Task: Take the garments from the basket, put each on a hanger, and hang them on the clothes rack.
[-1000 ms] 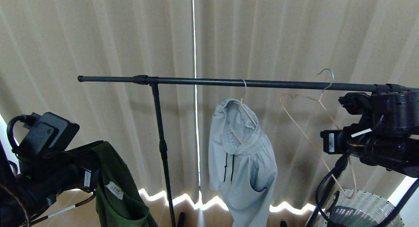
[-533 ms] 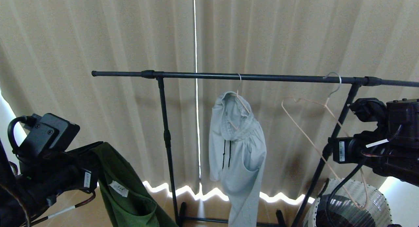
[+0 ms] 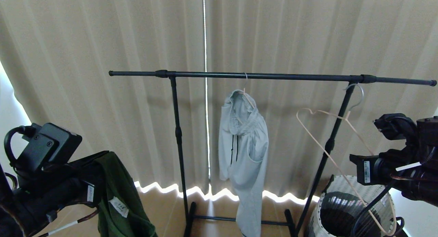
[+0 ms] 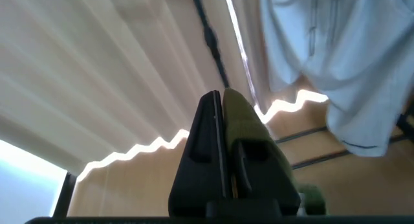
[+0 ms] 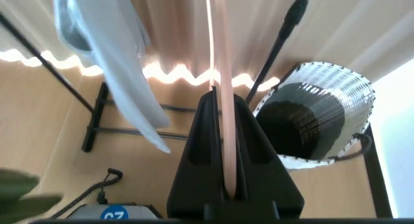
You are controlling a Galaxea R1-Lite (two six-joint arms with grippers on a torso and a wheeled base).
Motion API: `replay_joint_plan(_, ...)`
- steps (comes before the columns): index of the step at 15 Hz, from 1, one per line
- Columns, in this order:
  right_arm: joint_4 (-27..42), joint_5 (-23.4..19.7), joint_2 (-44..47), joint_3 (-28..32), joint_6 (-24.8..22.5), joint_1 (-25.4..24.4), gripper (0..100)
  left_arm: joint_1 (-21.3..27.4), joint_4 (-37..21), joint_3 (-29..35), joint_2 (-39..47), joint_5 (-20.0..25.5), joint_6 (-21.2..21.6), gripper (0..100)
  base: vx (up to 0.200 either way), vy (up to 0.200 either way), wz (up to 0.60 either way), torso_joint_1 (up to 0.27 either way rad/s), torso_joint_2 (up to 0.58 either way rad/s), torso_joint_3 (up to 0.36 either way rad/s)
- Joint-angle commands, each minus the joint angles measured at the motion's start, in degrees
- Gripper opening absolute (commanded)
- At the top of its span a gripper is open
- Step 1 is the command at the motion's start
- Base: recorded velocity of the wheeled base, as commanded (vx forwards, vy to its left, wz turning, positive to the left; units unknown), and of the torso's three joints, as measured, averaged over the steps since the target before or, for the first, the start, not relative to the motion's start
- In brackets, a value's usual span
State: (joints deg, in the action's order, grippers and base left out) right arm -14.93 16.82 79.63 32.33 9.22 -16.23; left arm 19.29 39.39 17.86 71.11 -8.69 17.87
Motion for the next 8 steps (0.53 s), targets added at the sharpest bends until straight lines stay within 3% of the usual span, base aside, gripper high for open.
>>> replay_joint_plan(1,-0.1,-0.9,-1.7,-1.0,-0.2,-0.4,0,0.1,-0.1,0.4,0.3,0.2,0.0,0,0.000,0.000,0.00,0.000,0.00,0.000)
replay_joint_plan(2,-0.1,-2.4,-2.2,-1.0,-0.2,-0.6,0,0.2,-0.3,1.7,0.4,0.2,0.1,0,0.000,0.000,0.00,0.000,0.00,0.000)
replay_joint_plan(5,-5.4,-8.9,-2.6,-0.8,-0.4,-3.5,0,0.3,-3.2,9.1,4.4,-0.7,6.7,0,0.000,0.000,0.00,0.000,0.00,0.000)
replay_joint_plan(7,-8.7,-9.0,-1.2,-0.7,-0.3,-6.8,0,0.8,-7.1,14.5,7.6,-3.1,7.1,0,0.000,0.000,0.00,0.000,0.00,0.000)
replay_joint_plan(8,-10.9,-9.2,-0.2,-0.6,-0.3,-9.3,0,1.9,-10.8,19.4,10.4,-7.1,6.8,0,0.000,0.000,0.00,0.000,0.00,0.000)
